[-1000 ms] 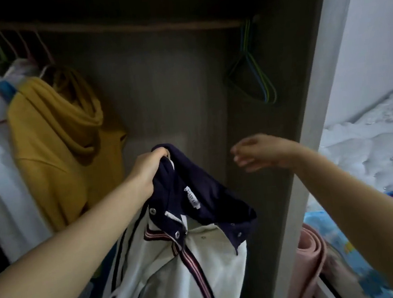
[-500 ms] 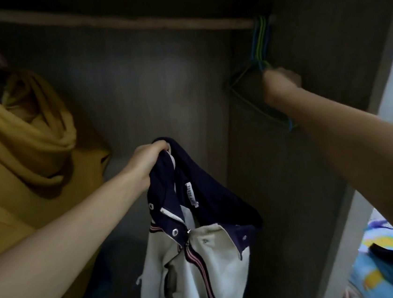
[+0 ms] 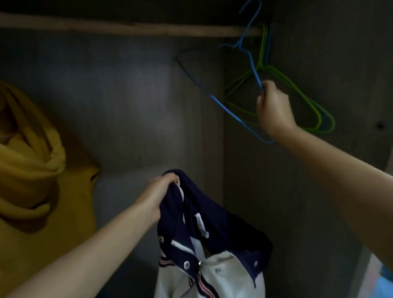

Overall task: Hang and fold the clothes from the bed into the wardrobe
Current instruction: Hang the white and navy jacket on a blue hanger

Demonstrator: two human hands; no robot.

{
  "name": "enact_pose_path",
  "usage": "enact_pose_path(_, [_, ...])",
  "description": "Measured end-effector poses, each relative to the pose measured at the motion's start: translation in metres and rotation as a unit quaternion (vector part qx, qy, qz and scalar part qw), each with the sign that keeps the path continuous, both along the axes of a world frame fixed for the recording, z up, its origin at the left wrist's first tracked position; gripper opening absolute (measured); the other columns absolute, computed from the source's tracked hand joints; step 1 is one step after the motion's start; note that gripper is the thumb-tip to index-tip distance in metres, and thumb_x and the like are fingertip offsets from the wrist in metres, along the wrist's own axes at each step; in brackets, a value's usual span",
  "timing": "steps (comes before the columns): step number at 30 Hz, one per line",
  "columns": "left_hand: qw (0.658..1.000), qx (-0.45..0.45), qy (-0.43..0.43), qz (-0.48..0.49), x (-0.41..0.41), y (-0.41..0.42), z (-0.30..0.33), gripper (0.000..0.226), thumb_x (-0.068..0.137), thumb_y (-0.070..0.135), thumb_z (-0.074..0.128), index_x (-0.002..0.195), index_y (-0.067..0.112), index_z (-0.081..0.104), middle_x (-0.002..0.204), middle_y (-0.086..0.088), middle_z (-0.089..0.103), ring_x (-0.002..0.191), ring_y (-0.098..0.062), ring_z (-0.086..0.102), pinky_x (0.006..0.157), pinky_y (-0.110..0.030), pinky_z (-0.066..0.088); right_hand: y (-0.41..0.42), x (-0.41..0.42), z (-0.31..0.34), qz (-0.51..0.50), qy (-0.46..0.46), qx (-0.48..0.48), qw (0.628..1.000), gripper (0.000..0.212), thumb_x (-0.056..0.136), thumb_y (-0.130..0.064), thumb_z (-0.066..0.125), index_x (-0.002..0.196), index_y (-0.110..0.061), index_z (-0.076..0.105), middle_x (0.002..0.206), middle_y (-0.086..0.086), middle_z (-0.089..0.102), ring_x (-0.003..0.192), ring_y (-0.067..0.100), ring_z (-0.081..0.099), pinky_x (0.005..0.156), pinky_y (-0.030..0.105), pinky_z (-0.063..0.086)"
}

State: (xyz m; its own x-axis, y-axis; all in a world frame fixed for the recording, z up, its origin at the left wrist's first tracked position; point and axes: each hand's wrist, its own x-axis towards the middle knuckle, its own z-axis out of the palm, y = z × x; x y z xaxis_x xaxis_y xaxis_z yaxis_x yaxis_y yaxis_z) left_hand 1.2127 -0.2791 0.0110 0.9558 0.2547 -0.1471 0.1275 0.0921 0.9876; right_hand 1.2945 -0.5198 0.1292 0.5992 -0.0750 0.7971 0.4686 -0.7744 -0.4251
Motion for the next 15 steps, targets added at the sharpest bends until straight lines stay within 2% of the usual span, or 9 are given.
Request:
enact_pose_path(3, [1.0, -0.009, 0.003, 0.004, 0.001, 0.014, 0.002, 0.011, 0.085, 0.02, 0.061, 0.091, 0.011, 0.062, 0.076, -0.013, 0.065, 0.068, -0.027, 0.061, 0.059, -0.029, 0.048, 0.008, -0.001, -0.007, 0.022, -0.035, 0.042, 0.998, 0.035, 0.096, -0.009, 0.042, 0.131, -0.005, 0.048, 0.112, 0.024, 0.063, 0.101, 0.04, 0.058, 0.081, 0.036, 0.042])
enact_pose_path(6, [0.999, -0.025, 0.011, 0.016, -0.001, 0.026, 0.008, 0.013, 0.083, 0.022, 0.064, 0.089, 0.01, 0.065, 0.078, -0.012, 0.065, 0.069, -0.026, 0.061, 0.058, -0.028, 0.048, 0.011, -0.018, -0.065, 0.045, -0.064, 0.06, 0.995, 0.036, 0.095, -0.003, 0.045, 0.131, 0.0, 0.047, 0.103, 0.026, 0.064, 0.088, 0.037, 0.061, 0.075, 0.032, 0.038])
enact_pose_path(8, [0.999, -0.034, 0.016, 0.022, -0.003, 0.031, 0.012, 0.011, 0.082, 0.021, 0.065, 0.08, 0.011, 0.065, 0.072, -0.01, 0.064, 0.063, -0.024, 0.059, 0.053, -0.026, 0.046, 0.016, -0.032, -0.1, 0.075, -0.008, 0.114, 0.991, 0.039, 0.096, -0.005, 0.047, 0.135, -0.003, 0.042, 0.089, 0.019, 0.063, 0.072, 0.028, 0.059, 0.068, 0.031, 0.04])
enact_pose_path(10, [0.999, -0.032, 0.021, 0.015, -0.005, 0.034, 0.014, 0.011, 0.081, 0.02, 0.064, 0.073, 0.012, 0.063, 0.067, -0.009, 0.062, 0.059, -0.022, 0.058, 0.051, -0.023, 0.046, 0.03, -0.04, -0.106, 0.161, 0.092, 0.241, 0.953, 0.039, 0.097, -0.015, 0.052, 0.134, -0.009, 0.043, 0.074, 0.007, 0.056, 0.057, 0.014, 0.051, 0.057, 0.028, 0.042])
enact_pose_path(12, [0.999, -0.022, 0.025, 0.003, -0.007, 0.036, 0.013, 0.013, 0.08, 0.017, 0.064, 0.067, 0.013, 0.061, 0.064, -0.008, 0.06, 0.058, -0.021, 0.056, 0.051, -0.023, 0.045, 0.041, -0.044, -0.095, 0.217, 0.151, 0.345, 0.901, 0.02, 0.097, -0.026, 0.055, 0.112, -0.014, 0.059, 0.058, -0.004, 0.043, 0.043, 0.005, 0.037, 0.042, 0.021, 0.031])
enact_pose_path(13, [0.999, -0.017, 0.028, -0.002, -0.009, 0.036, 0.011, 0.013, 0.079, 0.017, 0.063, 0.067, 0.013, 0.061, 0.064, -0.007, 0.06, 0.058, -0.021, 0.056, 0.052, -0.023, 0.045, 0.046, -0.05, -0.089, 0.219, 0.157, 0.361, 0.893, 0.017, 0.097, -0.031, 0.054, 0.094, -0.017, 0.063, 0.049, -0.008, 0.036, 0.039, 0.004, 0.03, 0.039, 0.019, 0.024])
enact_pose_path(15, [0.999, -0.005, 0.038, -0.006, -0.012, 0.04, 0.006, 0.012, 0.078, 0.017, 0.063, 0.067, 0.013, 0.061, 0.063, -0.007, 0.06, 0.058, -0.02, 0.056, 0.053, -0.024, 0.045, 0.052, -0.069, -0.077, 0.248, 0.133, 0.401, 0.872, 0.032, 0.099, -0.036, 0.049, 0.076, -0.018, 0.063, 0.039, -0.011, 0.024, 0.032, 0.003, 0.022, 0.038, 0.014, 0.015])
